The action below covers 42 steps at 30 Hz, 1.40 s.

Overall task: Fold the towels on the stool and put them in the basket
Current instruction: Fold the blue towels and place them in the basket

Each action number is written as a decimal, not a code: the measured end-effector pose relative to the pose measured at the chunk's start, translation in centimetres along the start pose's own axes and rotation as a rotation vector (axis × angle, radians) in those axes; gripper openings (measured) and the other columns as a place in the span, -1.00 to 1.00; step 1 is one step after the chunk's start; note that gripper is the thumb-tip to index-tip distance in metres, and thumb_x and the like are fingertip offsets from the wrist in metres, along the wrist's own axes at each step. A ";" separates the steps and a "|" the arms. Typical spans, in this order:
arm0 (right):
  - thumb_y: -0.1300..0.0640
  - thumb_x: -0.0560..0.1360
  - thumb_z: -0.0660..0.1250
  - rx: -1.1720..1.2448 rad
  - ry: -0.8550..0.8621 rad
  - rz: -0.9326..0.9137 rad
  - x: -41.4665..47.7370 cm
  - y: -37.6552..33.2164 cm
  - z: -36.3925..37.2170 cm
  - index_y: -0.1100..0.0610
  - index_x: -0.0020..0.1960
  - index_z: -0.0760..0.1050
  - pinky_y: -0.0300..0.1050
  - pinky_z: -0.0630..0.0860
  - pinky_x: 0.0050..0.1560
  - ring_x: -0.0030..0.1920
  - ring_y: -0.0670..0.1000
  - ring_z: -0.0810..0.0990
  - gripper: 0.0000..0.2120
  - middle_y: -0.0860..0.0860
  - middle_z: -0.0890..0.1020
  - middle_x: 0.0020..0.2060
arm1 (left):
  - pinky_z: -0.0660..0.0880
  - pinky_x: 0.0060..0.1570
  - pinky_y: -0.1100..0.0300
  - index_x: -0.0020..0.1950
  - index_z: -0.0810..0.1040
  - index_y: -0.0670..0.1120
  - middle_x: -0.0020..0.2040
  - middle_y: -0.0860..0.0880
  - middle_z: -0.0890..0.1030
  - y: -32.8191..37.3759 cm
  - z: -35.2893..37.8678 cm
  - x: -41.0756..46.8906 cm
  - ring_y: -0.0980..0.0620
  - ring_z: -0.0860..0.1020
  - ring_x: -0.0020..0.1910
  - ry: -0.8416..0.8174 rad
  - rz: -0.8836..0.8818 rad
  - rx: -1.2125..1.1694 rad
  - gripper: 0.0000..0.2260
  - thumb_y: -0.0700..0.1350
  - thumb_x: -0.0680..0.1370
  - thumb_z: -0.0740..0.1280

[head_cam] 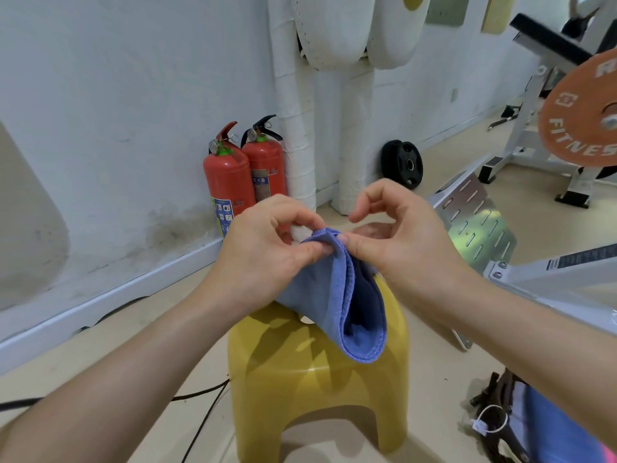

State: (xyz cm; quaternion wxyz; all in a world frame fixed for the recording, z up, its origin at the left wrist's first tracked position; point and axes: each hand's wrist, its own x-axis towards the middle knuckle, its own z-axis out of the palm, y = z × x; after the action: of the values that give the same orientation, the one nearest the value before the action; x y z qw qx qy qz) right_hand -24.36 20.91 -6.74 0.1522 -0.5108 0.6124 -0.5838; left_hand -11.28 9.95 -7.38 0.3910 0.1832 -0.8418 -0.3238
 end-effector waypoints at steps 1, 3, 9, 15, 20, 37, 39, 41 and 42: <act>0.37 0.40 0.42 -0.068 -0.029 -0.044 0.1 -0.2 -0.1 0.08 -0.17 0.47 -0.20 0.52 -0.29 -0.29 -0.04 0.64 -0.77 0.09 0.58 -0.13 | 0.54 -0.03 0.02 -0.17 0.66 -0.02 -0.09 0.06 0.64 0.0 0.0 0.1 0.07 0.59 -0.06 0.012 0.001 -0.002 -0.89 -0.13 0.37 0.54; 0.35 0.42 0.37 -0.235 -0.071 -0.140 0.4 -0.7 -0.4 0.06 -0.18 0.55 -0.24 0.55 -0.19 -0.20 -0.10 0.63 -0.80 0.04 0.56 -0.08 | 0.55 -0.01 -0.06 -0.13 0.65 -0.04 -0.10 0.02 0.67 -0.1 -0.2 0.4 0.01 0.62 -0.08 0.042 -0.016 -0.029 -0.90 -0.12 0.40 0.52; -0.23 0.40 0.27 -0.538 -0.153 -0.226 1.2 -1.1 -2.2 0.00 -0.11 0.53 -0.09 0.50 0.01 -0.08 -0.11 0.54 -0.70 -0.10 0.52 -0.11 | 0.57 -0.13 0.23 -0.16 0.58 -0.01 -0.22 0.05 0.65 0.2 -1.1 1.7 0.13 0.61 -0.21 0.185 -0.044 -0.171 -0.90 -0.17 0.45 0.48; -0.45 0.26 0.24 -0.733 -0.204 -0.244 1.1 -2.1 -2.6 -0.10 0.02 0.42 -0.02 0.50 0.02 0.01 -0.08 0.52 -0.48 -0.17 0.47 -0.01 | 0.54 -0.16 0.28 -0.19 0.56 0.01 -0.27 0.10 0.61 1.0 -1.0 2.4 0.16 0.58 -0.24 0.204 -0.004 -0.226 -0.84 -0.23 0.46 0.46; -0.22 0.31 0.43 -0.560 -0.288 -0.091 1.5 -4.2 -2.9 -0.15 0.36 0.17 -0.20 0.49 0.08 0.10 -0.19 0.53 -0.27 -0.20 0.50 0.15 | 0.54 -0.16 0.21 -0.20 0.56 0.00 -0.28 0.08 0.60 1.9 -1.1 2.7 0.13 0.57 -0.24 0.186 0.007 -0.301 -0.84 -0.24 0.47 0.44; 0.07 0.60 0.16 -0.836 -0.168 -0.390 6.0 -6.4 -4.7 0.11 -0.05 0.38 -0.13 0.28 -0.23 -0.21 0.04 0.40 -0.88 -0.07 0.48 -0.30 | 0.50 0.22 -0.02 0.13 0.61 -0.13 0.12 -0.07 0.67 -3.2 -0.9 1.0 -0.04 0.62 0.14 -0.659 -0.398 -0.306 -0.61 -0.26 0.31 0.50; 0.09 0.60 0.17 -0.780 -0.123 -0.347 6.3 -5.8 -5.4 0.11 -0.09 0.37 -0.21 0.28 -0.24 -0.21 0.01 0.39 -0.88 -0.09 0.45 -0.31 | 0.49 0.24 0.00 0.10 0.65 -0.11 0.13 -0.08 0.66 -4.9 -1.1 0.3 -0.05 0.61 0.15 -0.733 -0.463 -0.365 -0.65 -0.24 0.32 0.49; 0.09 0.60 0.17 -0.692 -0.058 -0.256 6.8 -4.8 -6.1 0.18 -0.07 0.40 -0.19 0.29 -0.22 -0.20 0.00 0.40 -0.84 -0.04 0.45 -0.28 | 0.52 0.16 0.05 0.08 0.66 -0.12 0.11 -0.12 0.66 -6.5 -1.8 -0.2 -0.08 0.62 0.12 -0.747 -0.530 -0.537 -0.60 -0.16 0.26 0.55; 0.08 0.60 0.17 -0.632 -0.037 -0.186 7.0 -4.1 -6.4 0.20 -0.05 0.42 -0.18 0.32 -0.19 -0.19 0.00 0.41 -0.81 -0.01 0.48 -0.25 | 0.54 0.10 0.07 0.07 0.66 -0.16 0.08 -0.15 0.67 -7.2 -2.1 -0.3 -0.10 0.63 0.07 -0.733 -0.578 -0.626 -0.54 -0.11 0.20 0.60</act>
State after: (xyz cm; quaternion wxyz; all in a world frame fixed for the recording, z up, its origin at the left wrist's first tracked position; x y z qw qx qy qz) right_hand -30.55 19.71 1.45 -0.0569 -0.5970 0.7110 -0.3671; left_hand -9.05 4.00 -11.47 0.0042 0.1572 -0.7019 -0.6947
